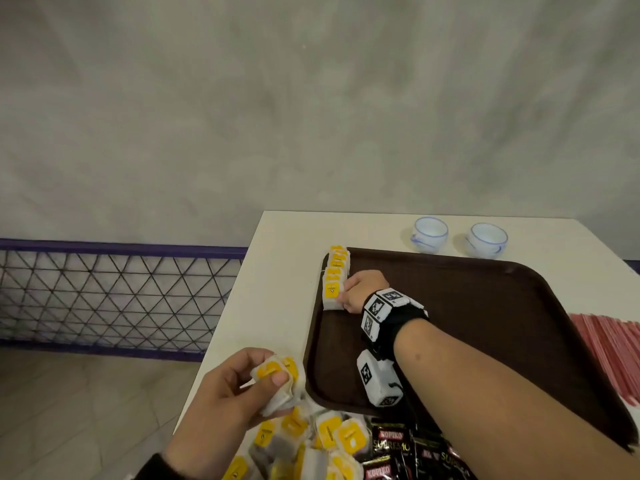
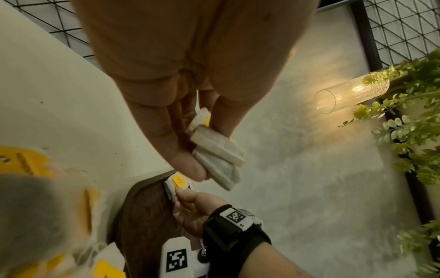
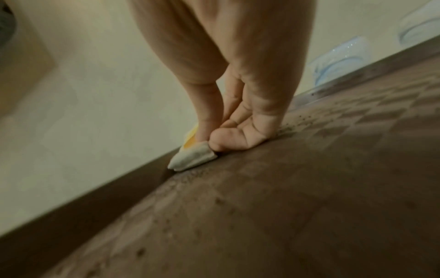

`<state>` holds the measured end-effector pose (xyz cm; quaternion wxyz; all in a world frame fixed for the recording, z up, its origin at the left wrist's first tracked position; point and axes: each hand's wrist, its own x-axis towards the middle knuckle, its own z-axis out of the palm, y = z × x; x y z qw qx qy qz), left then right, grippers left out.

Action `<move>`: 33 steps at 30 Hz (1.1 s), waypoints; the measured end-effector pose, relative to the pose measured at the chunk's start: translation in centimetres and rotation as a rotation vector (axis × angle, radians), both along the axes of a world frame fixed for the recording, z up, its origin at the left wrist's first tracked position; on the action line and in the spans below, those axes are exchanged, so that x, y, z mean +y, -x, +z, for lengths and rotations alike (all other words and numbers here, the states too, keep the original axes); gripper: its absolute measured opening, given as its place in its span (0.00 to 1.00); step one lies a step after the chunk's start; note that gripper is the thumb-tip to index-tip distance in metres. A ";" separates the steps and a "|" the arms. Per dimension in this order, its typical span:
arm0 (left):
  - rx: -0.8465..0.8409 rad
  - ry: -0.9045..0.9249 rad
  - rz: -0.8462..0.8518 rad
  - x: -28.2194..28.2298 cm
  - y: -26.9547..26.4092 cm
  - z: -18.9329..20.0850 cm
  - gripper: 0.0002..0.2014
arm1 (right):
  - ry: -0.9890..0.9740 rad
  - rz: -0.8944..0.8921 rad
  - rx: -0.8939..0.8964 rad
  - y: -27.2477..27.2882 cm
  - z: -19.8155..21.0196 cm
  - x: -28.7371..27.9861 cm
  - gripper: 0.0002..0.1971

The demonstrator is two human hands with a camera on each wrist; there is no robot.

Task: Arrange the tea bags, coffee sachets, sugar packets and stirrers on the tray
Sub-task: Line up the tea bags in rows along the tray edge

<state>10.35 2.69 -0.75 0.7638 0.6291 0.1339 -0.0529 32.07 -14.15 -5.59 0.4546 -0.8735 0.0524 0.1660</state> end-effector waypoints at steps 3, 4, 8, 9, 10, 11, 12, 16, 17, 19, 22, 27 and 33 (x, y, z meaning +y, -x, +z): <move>-0.013 -0.019 -0.012 -0.1 -0.5 0.0 0.29 | 0.019 -0.001 -0.009 0.0 0.0 -0.2 0.13; -0.015 -0.014 -0.013 -0.3 -0.6 0.1 0.24 | 0.031 0.013 -0.009 0.0 0.1 -0.3 0.13; -0.038 -0.019 0.013 -0.6 -1.5 0.3 0.06 | 0.055 0.019 -0.036 0.7 2.1 -0.8 0.13; -0.044 -0.030 0.028 -0.7 -1.8 0.4 0.03 | 0.028 0.013 -0.045 1.2 3.3 -0.8 0.13; -0.048 -0.033 0.039 -0.8 -2.1 0.5 0.02 | -0.047 0.021 -0.039 2.0 4.5 -0.8 0.11; -0.052 -0.033 0.047 -1.0 -2.5 0.6 0.03 | -0.166 0.056 -0.010 3.1 5.9 -0.9 0.09; -0.058 -0.029 0.058 -1.2 -2.9 0.8 0.03 | -0.294 0.131 0.048 4.4 7.4 -1.0 0.06; -0.080 -0.008 0.109 -2.2 -4.0 1.3 0.05 | -0.447 0.540 0.292 9.0 10.2 -1.9 0.07; -0.086 -0.005 0.109 -2.4 -4.1 1.4 0.05 | -0.466 0.587 0.302 9.7 10.1 -2.1 0.06; -0.091 -0.011 0.108 -2.9 -4.3 1.6 0.05 | -0.507 0.555 0.256 10.4 9.5 -2.2 0.05; -0.087 -0.047 0.116 -3.3 -4.4 1.5 0.06 | -0.471 0.425 0.167 10.3 8.5 -2.3 0.02; -0.091 -0.141 0.156 -2.2 -4.6 1.3 0.05 | -0.408 0.326 0.145 9.5 7.9 -2.8 0.04; -0.075 -0.116 0.153 -0.7 -4.1 1.2 0.05 | -0.237 0.099 0.193 5.2 6.0 -2.3 0.11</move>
